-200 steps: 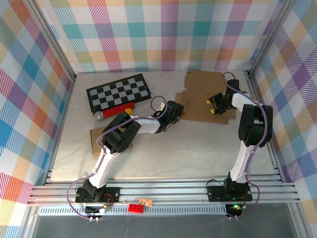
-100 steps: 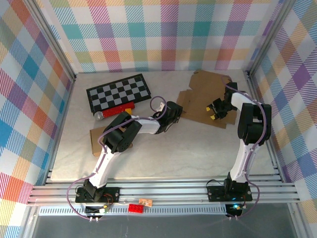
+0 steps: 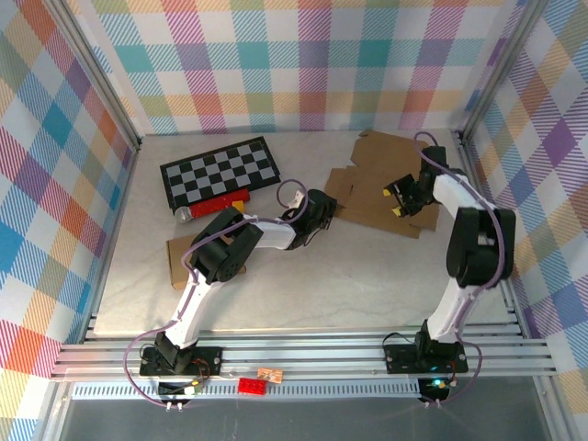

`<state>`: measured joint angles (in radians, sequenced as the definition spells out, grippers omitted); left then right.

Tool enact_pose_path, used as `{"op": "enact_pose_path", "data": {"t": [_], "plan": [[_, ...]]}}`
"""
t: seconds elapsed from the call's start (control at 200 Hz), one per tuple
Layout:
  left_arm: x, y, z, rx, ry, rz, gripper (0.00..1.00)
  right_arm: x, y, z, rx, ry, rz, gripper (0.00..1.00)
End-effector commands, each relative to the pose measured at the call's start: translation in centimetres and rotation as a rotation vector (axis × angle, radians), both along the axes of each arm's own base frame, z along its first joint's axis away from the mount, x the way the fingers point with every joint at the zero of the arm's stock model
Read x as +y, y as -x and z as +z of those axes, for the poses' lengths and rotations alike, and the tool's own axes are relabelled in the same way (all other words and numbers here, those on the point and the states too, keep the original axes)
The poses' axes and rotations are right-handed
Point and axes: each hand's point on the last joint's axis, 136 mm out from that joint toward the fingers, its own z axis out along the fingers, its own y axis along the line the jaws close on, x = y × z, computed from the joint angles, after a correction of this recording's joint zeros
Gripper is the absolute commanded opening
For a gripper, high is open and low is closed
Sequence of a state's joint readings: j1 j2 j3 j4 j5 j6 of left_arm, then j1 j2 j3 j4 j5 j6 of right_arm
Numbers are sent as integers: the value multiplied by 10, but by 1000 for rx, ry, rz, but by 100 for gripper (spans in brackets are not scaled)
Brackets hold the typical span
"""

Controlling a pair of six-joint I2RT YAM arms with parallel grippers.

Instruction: Fold the paper box

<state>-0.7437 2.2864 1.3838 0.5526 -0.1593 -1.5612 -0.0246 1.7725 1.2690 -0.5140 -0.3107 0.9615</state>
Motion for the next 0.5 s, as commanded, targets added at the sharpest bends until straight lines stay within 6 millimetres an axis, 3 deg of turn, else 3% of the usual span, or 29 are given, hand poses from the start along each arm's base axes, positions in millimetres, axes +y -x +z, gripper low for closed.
{"op": "enact_pose_path", "data": {"t": [0.0,0.12,0.25,0.495], "plan": [[11,-5,52,-54,91,65,0,22,22,19,-55,-83,-85,57],[13,0,59,-35,149,89,0,41,44,21,-122,-148,-196,69],[11,3,68,-45,190,89,0,56,59,8,-118,-203,-273,77],[10,14,85,-43,225,76,0,50,37,12,-233,-206,-345,77]]}}
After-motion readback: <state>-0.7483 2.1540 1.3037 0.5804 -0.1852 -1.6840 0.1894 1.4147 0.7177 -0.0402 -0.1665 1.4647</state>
